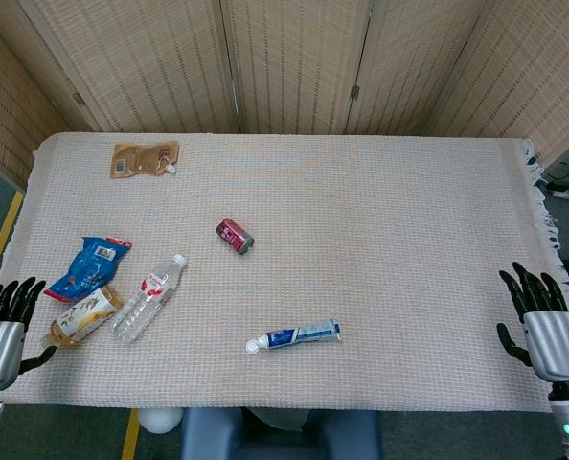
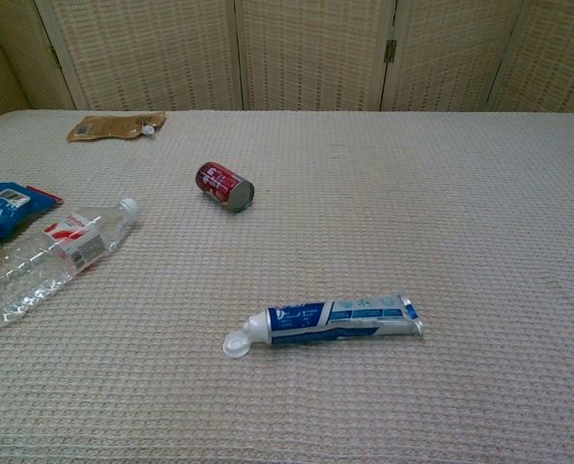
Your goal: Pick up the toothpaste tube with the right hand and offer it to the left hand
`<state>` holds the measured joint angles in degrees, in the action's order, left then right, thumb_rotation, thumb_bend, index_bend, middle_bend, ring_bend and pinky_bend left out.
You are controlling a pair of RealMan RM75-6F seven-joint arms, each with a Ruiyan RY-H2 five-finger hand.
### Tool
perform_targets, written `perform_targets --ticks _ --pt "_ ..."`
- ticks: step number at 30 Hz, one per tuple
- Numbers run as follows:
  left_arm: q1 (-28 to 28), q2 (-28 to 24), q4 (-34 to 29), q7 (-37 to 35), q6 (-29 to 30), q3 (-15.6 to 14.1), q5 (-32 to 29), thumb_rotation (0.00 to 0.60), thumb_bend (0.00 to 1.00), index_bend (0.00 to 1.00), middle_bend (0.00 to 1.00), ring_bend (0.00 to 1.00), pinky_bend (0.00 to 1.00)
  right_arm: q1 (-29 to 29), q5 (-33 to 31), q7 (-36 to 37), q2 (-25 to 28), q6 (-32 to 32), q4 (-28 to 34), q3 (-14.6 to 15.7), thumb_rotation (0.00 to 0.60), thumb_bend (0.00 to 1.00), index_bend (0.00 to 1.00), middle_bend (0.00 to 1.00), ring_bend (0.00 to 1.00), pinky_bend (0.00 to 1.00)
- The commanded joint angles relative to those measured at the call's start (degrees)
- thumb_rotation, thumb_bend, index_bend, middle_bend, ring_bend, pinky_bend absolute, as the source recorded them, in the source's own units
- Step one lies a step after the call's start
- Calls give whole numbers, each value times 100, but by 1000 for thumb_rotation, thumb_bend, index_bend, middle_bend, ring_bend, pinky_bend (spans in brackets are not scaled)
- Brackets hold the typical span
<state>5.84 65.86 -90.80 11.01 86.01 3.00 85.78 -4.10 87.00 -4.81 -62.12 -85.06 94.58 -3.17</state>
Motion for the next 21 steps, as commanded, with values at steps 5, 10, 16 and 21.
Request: perform_targets --ticks 5,10,16,21 --pt "34 -4 -21 24 -42 -3 14 600 183 36 88 55 0 -43 -8 121 72 101 44 7 600 469 0 27 86 34" --pt "34 -1 -52 41 -48 -13 13 600 184 36 88 55 0 -71 42 162 76 129 48 21 600 469 0 35 90 34" --pt "51 -2 -64 39 -65 -8 9 600 184 36 88 55 0 -151 202 168 25 168 53 44 600 468 0 52 99 37" --pt "51 -4 -80 12 -46 -6 24 600 183 37 88 55 0 -373 480 124 2 412 186 103 600 460 0 76 125 60"
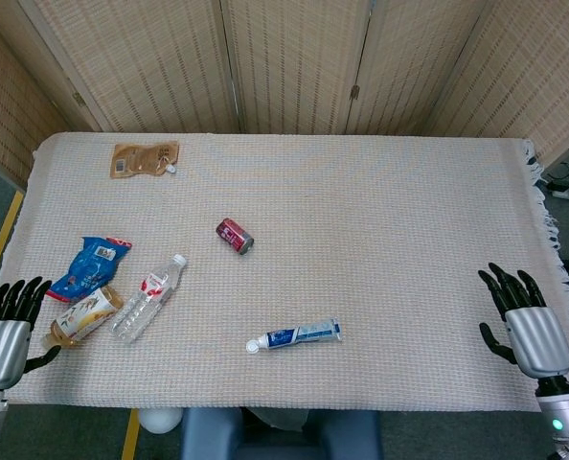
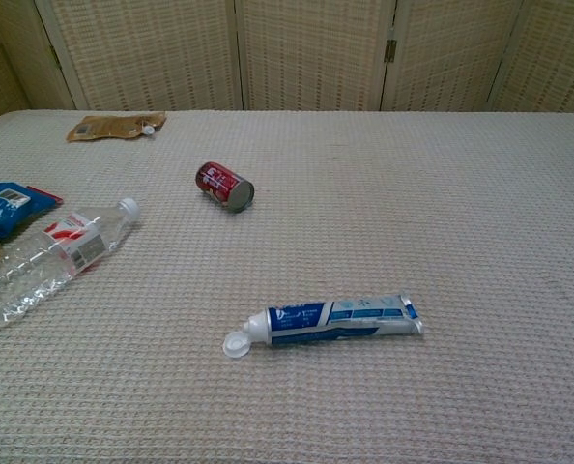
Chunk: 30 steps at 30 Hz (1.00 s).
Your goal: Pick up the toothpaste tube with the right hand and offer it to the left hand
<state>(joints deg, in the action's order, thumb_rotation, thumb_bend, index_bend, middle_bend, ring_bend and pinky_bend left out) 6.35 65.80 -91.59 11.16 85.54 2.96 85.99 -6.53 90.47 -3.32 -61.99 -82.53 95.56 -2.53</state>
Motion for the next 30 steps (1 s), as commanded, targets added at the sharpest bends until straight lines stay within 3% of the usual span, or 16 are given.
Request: perform_targets --ticks 1,8,14,21,26,30 --pt "2 8 2 -4 -2 -10 15 600 183 37 88 55 0 -223 211 -8 -2 286 152 60 600 460 0 77 126 62" --pt "0 16 -33 12 -1 -41 56 600 183 38 88 55 0 -888 485 -218 -150 1096 570 3 600 460 0 89 140 82" --pt "-5 2 -88 56 11 -73 107 600 183 38 88 55 0 -1658 333 -647 -685 2232 881 -101 600 460 0 94 153 102" --pt "-49 -30 -112 24 55 -82 86 600 183 38 88 54 0 -2294 -199 -1234 -1551 3079 715 -280 600 460 43 158 207 165" --pt "-70 -44 -88 -12 67 -98 92 600 183 38 88 55 0 -2590 -608 -1625 -2166 3352 402 -380 600 460 137 227 259 204" --pt "-82 -47 -77 -34 57 -103 67 600 183 38 88 55 0 -2783 -977 -1915 -2524 3537 153 -413 600 460 153 237 278 226"
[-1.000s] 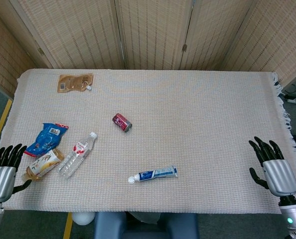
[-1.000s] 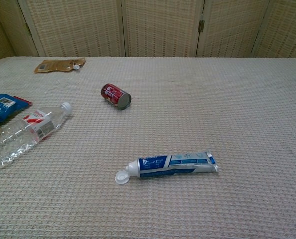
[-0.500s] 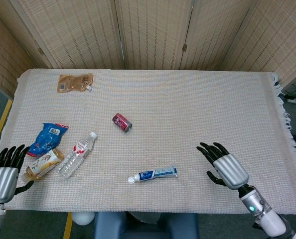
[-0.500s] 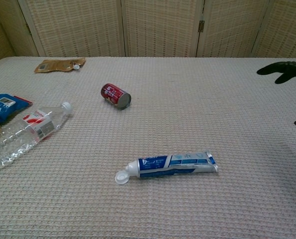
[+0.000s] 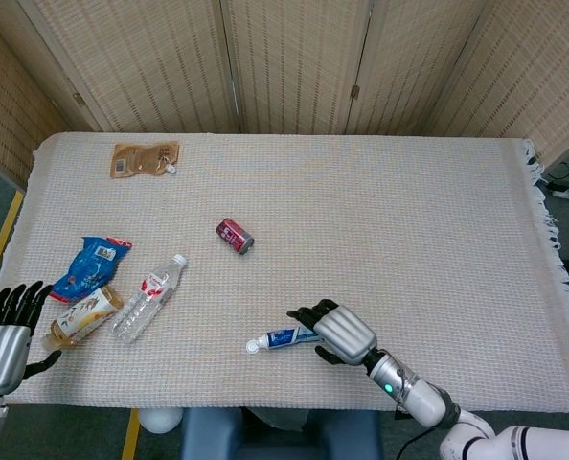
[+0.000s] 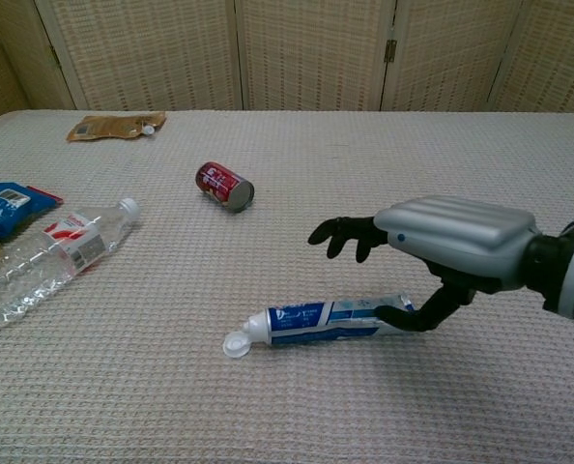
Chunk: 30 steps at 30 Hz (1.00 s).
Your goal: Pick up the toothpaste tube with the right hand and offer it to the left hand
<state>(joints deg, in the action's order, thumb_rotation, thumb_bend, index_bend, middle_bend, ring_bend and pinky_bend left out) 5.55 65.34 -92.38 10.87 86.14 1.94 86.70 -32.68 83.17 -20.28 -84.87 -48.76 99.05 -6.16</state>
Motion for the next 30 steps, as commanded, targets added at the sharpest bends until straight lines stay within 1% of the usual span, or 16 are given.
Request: perform_targets --ticks 1,5,12,23,30 --pt "-6 -1 7 -16 -5 -3 -8 600 183 38 88 54 0 -217 -341 -295 -321 195 -261 -54 600 459 154 240 282 232" --pt "-8 3 36 -43 -19 -3 -24 600 183 38 88 55 0 -359 -562 -461 -550 256 -484 -42 600 460 167 252 296 238" --pt "-12 -13 40 -76 -72 -19 -58 600 184 38 88 55 0 -502 -660 -497 -825 228 -778 37 600 460 225 283 329 274" --pt "-20 -15 20 -72 -86 -19 -81 600 183 38 88 55 0 -610 -805 -580 -1040 114 -1095 134 600 460 306 329 371 314" --pt "-2 -15 11 -62 -119 -16 -84 600 184 38 88 55 0 -670 -898 -567 -1120 87 -1231 169 600 460 335 352 394 336"
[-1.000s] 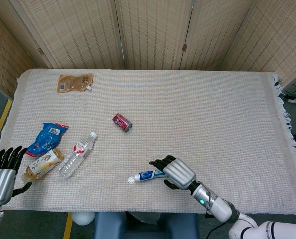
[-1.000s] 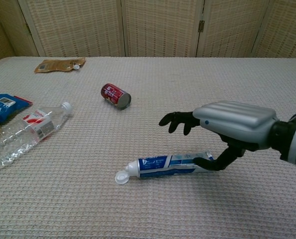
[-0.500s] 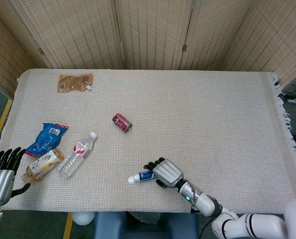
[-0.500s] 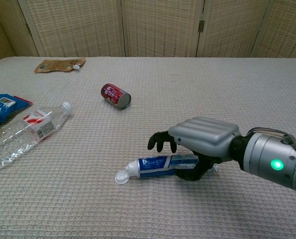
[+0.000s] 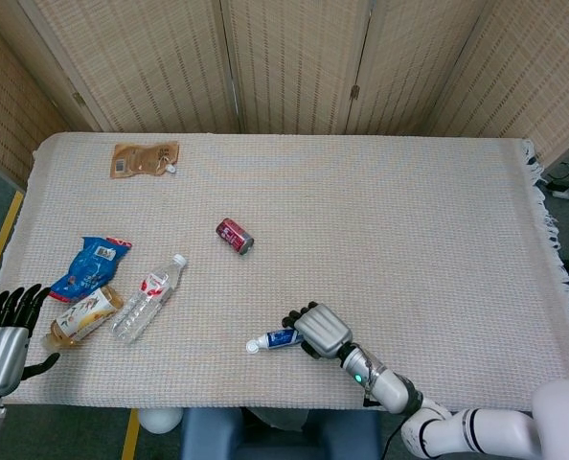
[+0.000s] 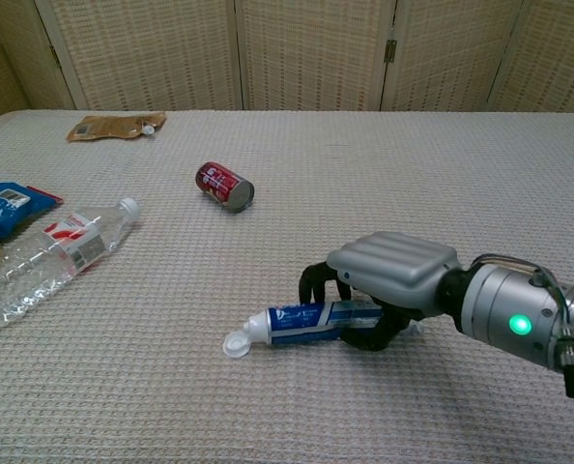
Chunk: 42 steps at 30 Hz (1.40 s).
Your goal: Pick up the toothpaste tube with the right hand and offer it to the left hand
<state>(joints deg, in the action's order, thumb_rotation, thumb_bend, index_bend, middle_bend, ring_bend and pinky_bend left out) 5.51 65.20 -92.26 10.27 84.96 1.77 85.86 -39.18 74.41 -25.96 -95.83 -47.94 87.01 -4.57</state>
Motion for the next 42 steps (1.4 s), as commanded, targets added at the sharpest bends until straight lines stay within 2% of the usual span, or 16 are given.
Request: perform_targets --ticks 1,7,15,20,25,31,37,42 --pt "2 -1 -3 -6 -2 1 0 600 183 38 88 55 0 -29 -31 -1 -40 6 -44 16 600 460 338 354 396 337" --pt "-8 -3 17 -30 -8 -5 -14 600 183 38 88 55 0 -72 -109 -32 -146 -30 -122 33 600 461 383 385 426 359" --pt "44 12 36 -100 -40 22 22 600 183 48 88 58 0 -162 -151 91 -260 -39 -261 -21 600 462 548 501 549 488" --pt "205 15 -24 -248 -88 99 190 600 184 64 88 81 0 -185 91 568 -205 -114 -230 -62 600 592 633 566 634 571" --pt "518 71 -114 -385 -208 243 442 600 215 69 105 105 2 -148 553 1532 35 -358 -144 -128 600 634 655 585 657 590" --pt "1001 299 -179 -418 -487 464 634 600 227 74 121 121 31 -102 1075 3176 381 -687 -121 -221 600 635 663 591 666 595" --pt "1460 532 -281 -438 -785 582 845 600 226 54 122 118 37 -93 1515 4897 402 -1160 -414 -279 600 634 670 593 668 597" --pt "1754 706 -422 -211 -1018 585 990 600 217 33 122 110 33 -125 1665 5881 284 -1355 -731 -247 600 635 671 593 670 598"
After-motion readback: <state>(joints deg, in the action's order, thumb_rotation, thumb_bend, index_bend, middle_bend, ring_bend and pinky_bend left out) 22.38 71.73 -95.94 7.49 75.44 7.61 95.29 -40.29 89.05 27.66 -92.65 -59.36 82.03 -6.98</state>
